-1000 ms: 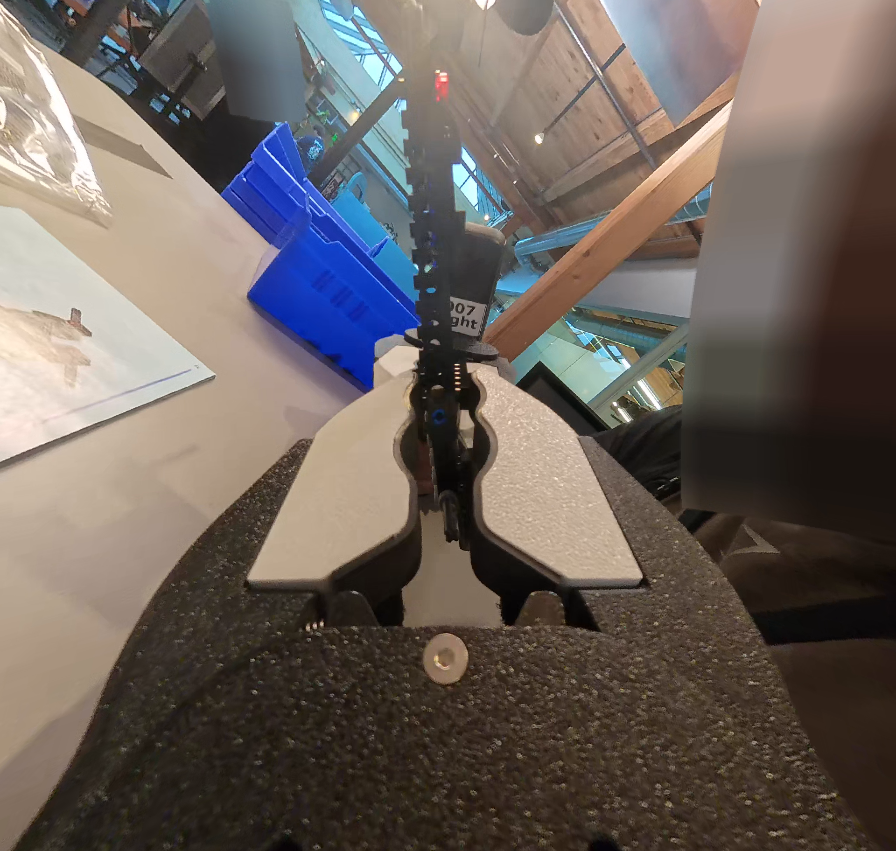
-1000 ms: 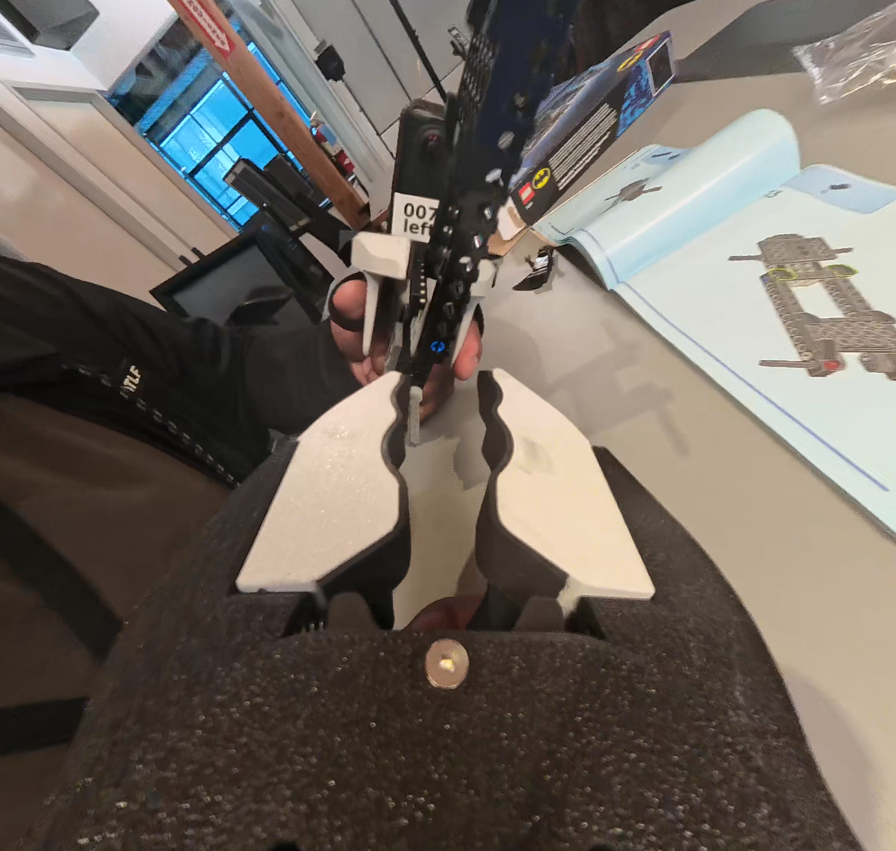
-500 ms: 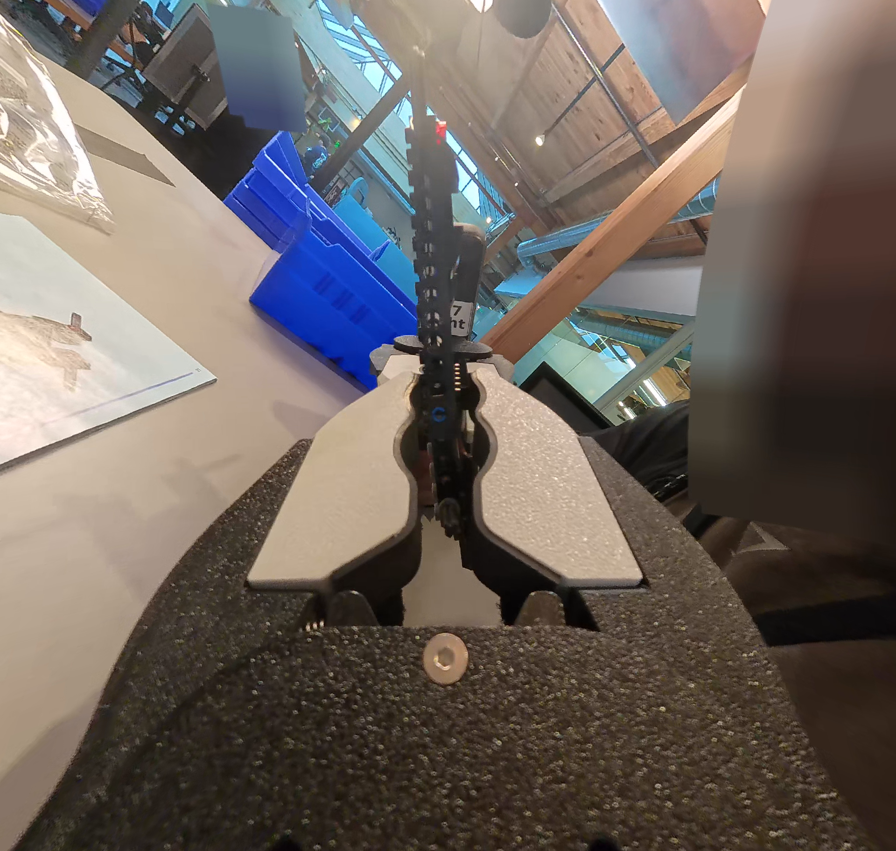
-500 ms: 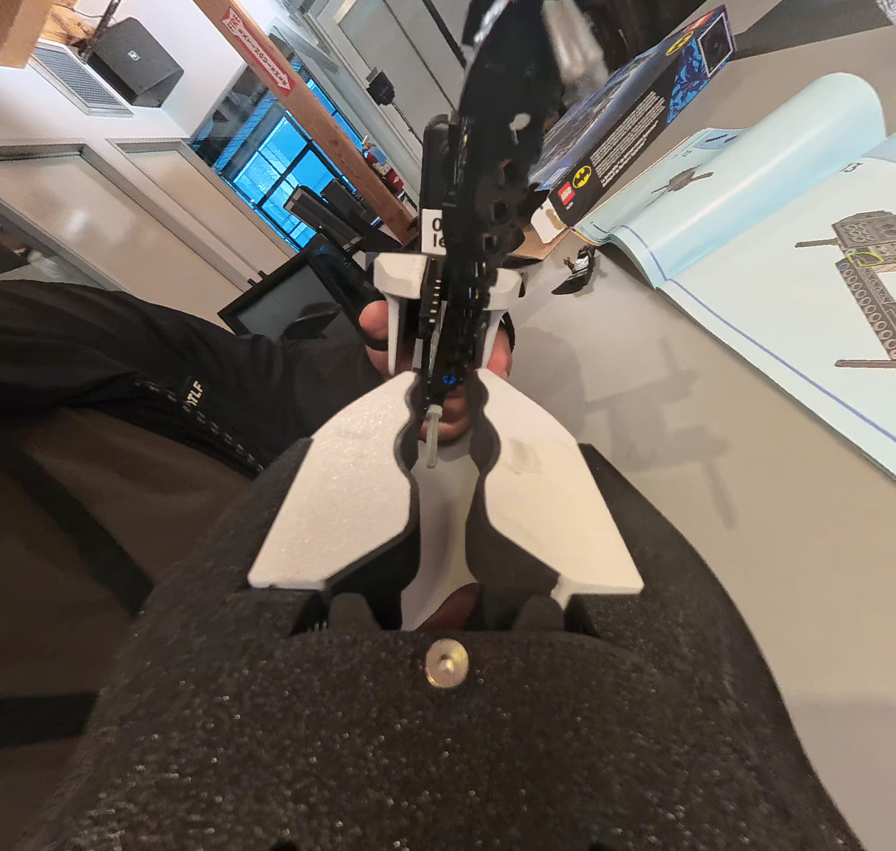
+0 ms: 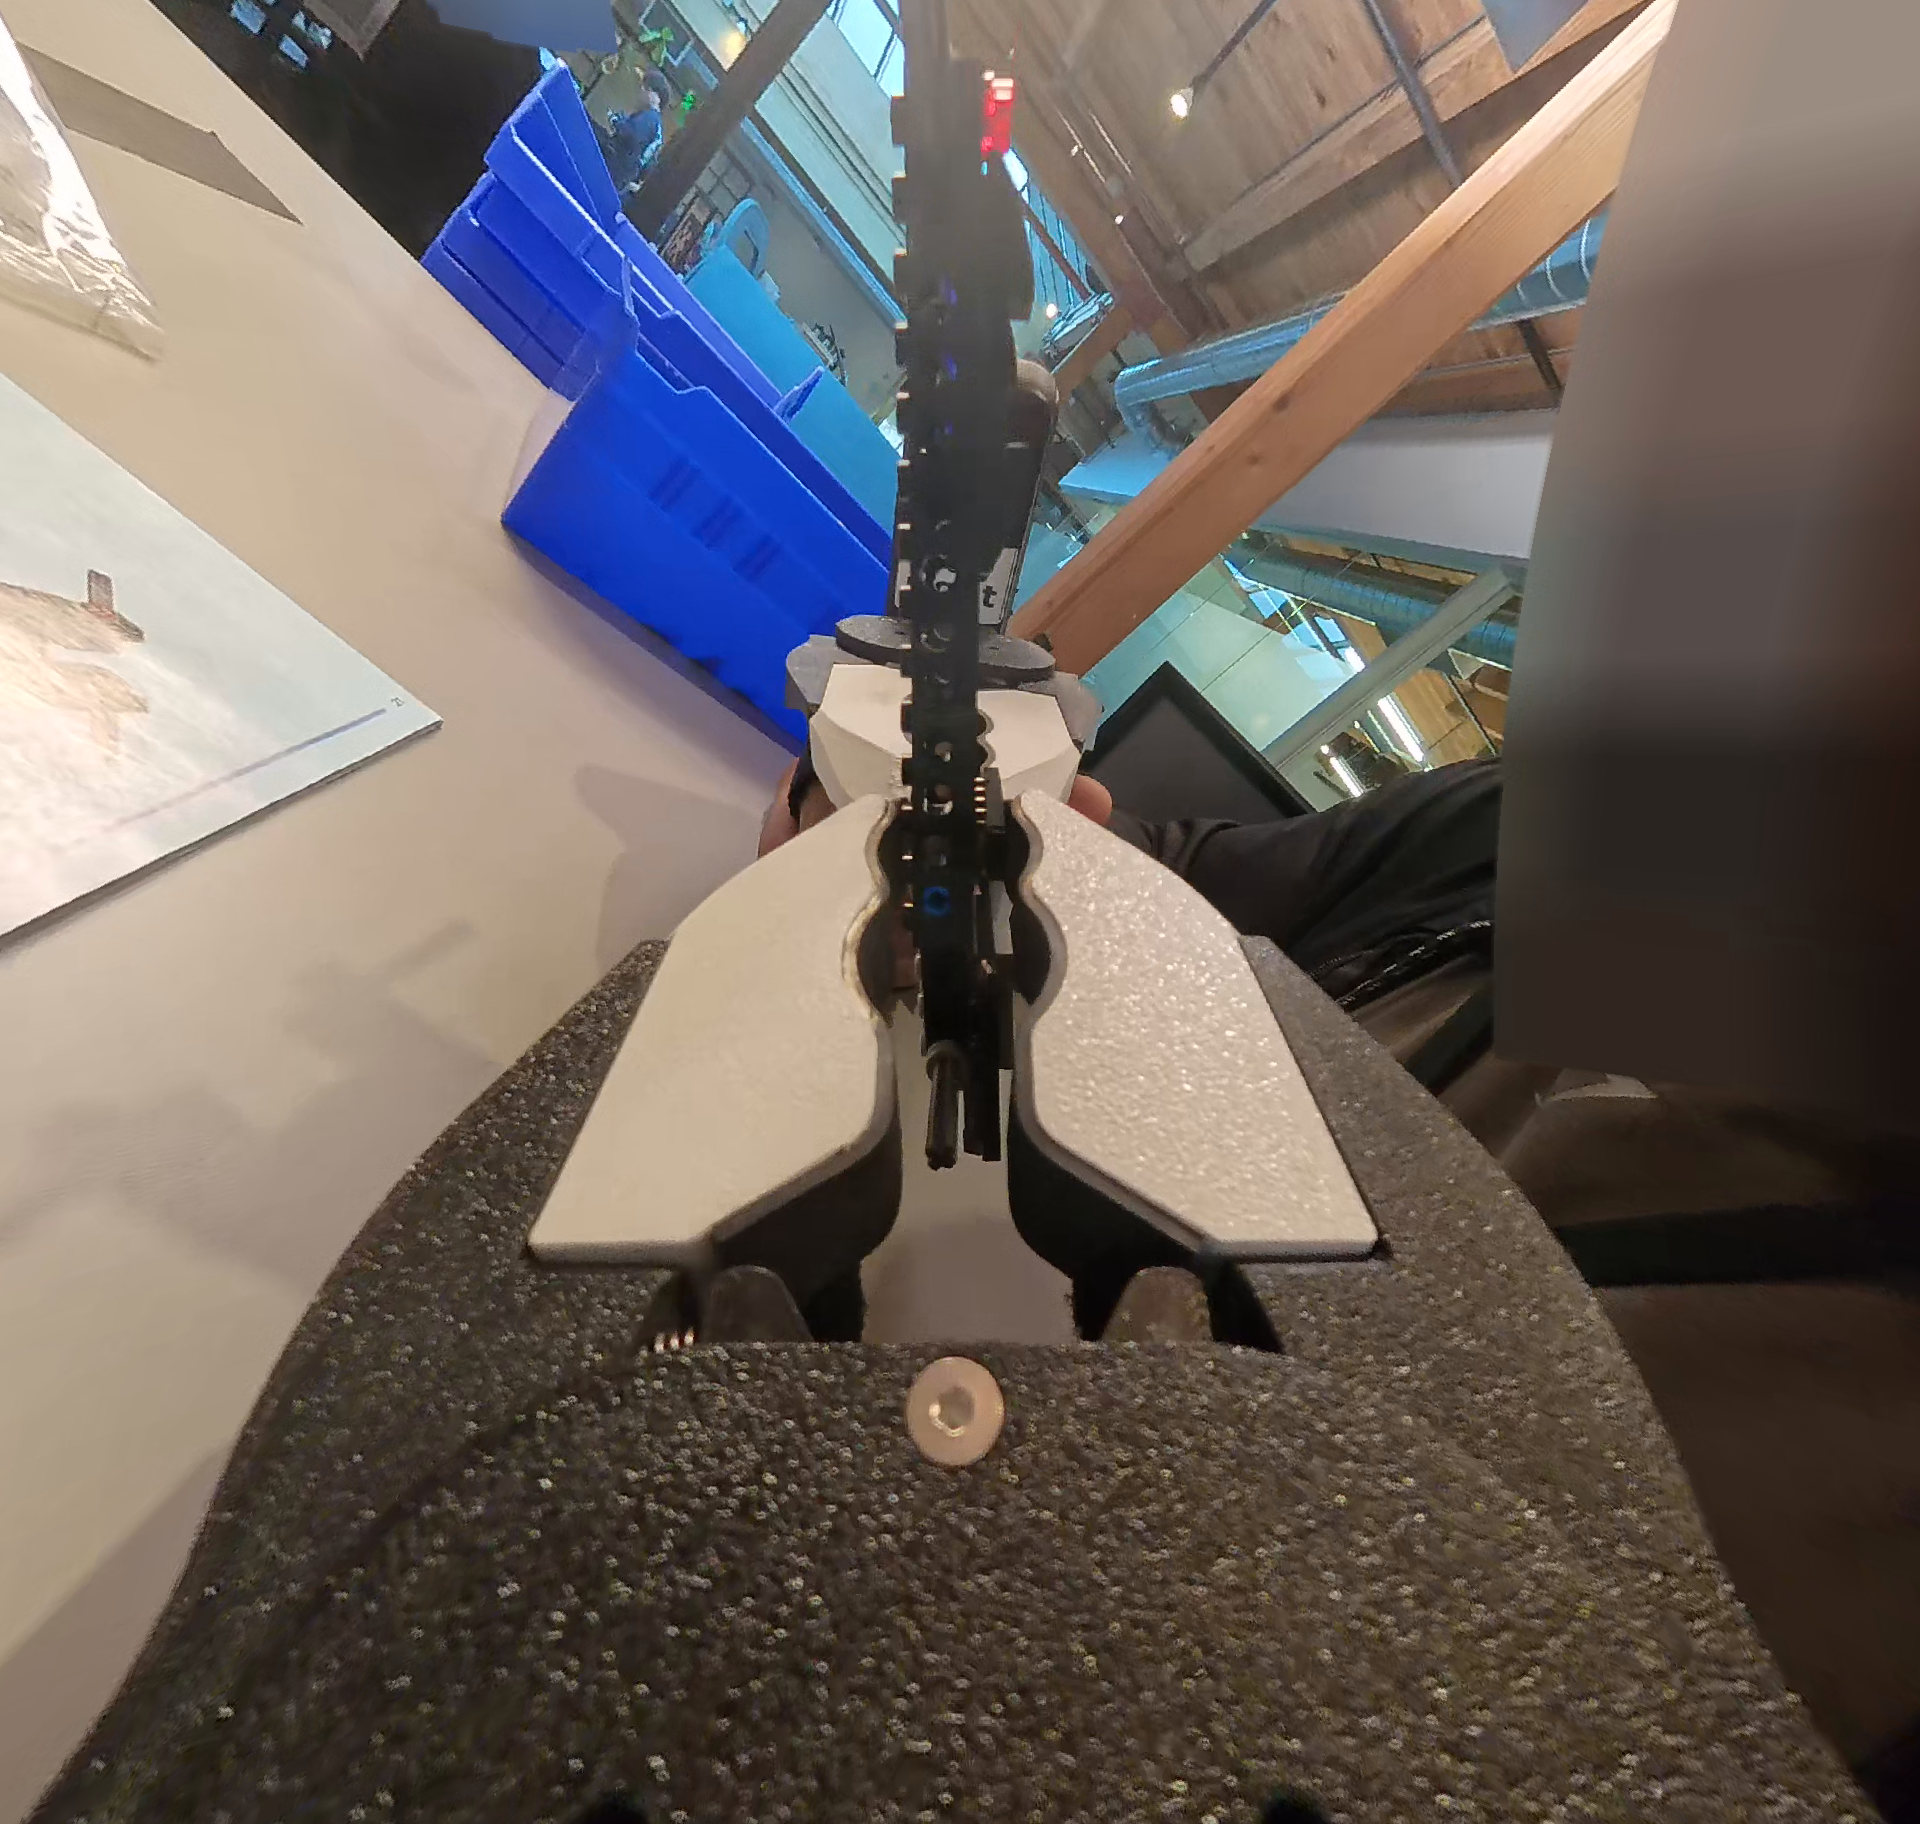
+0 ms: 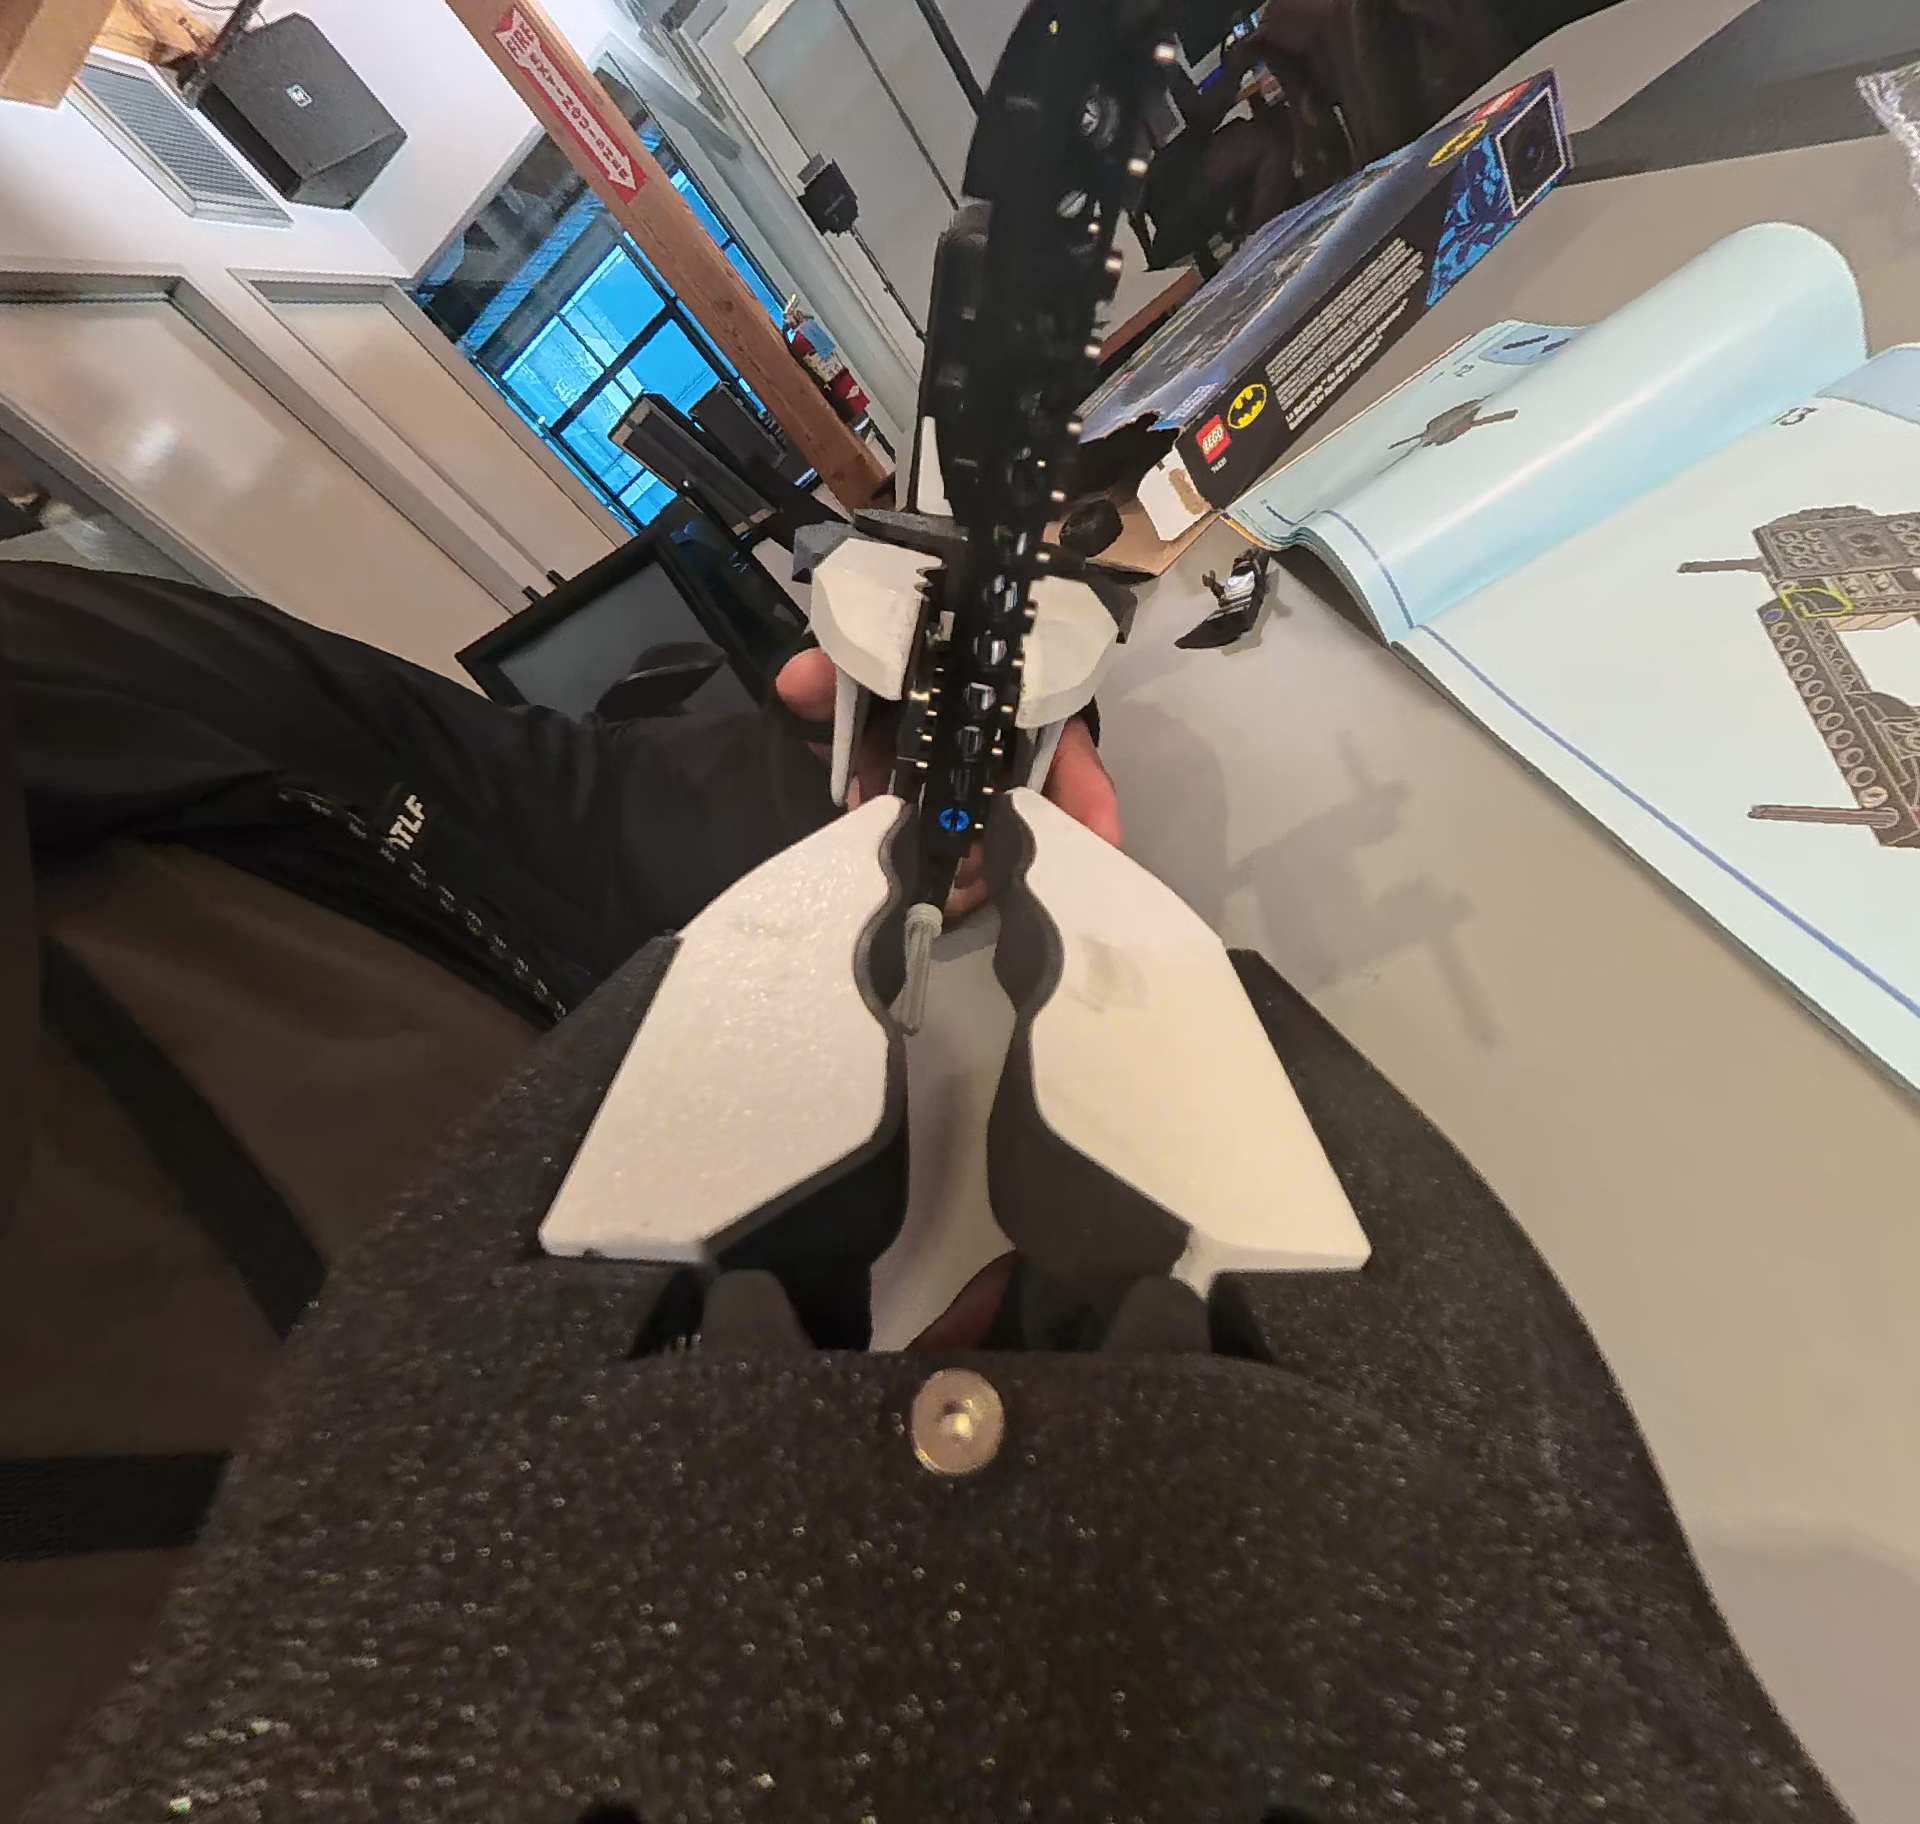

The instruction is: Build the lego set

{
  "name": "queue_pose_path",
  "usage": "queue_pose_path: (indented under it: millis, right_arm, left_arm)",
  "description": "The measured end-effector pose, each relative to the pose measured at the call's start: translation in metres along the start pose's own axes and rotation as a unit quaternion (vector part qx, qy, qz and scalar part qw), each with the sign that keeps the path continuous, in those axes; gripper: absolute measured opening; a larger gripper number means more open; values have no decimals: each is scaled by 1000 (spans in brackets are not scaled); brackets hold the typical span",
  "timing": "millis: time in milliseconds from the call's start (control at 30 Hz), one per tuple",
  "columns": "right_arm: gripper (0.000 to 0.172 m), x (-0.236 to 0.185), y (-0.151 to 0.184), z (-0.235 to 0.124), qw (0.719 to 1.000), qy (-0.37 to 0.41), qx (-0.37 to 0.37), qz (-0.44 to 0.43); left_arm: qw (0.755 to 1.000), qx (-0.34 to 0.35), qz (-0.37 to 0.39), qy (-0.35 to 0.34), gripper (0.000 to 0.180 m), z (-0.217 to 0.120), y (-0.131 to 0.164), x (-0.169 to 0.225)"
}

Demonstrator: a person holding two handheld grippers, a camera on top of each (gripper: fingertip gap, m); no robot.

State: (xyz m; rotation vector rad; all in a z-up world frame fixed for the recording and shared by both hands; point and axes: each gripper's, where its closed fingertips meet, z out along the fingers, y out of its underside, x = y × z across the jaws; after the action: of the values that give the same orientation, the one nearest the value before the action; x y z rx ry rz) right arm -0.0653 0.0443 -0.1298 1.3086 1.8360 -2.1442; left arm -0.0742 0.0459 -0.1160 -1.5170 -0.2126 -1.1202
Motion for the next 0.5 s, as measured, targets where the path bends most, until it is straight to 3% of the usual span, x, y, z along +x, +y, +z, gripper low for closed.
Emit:
queue_pose_path:
  millis: [500]
  right_arm:
    - [13,-17,-1,0,998,-48,8,-28]
  left_arm:
    - [996,-9,-10,83,18,-3,3,18]
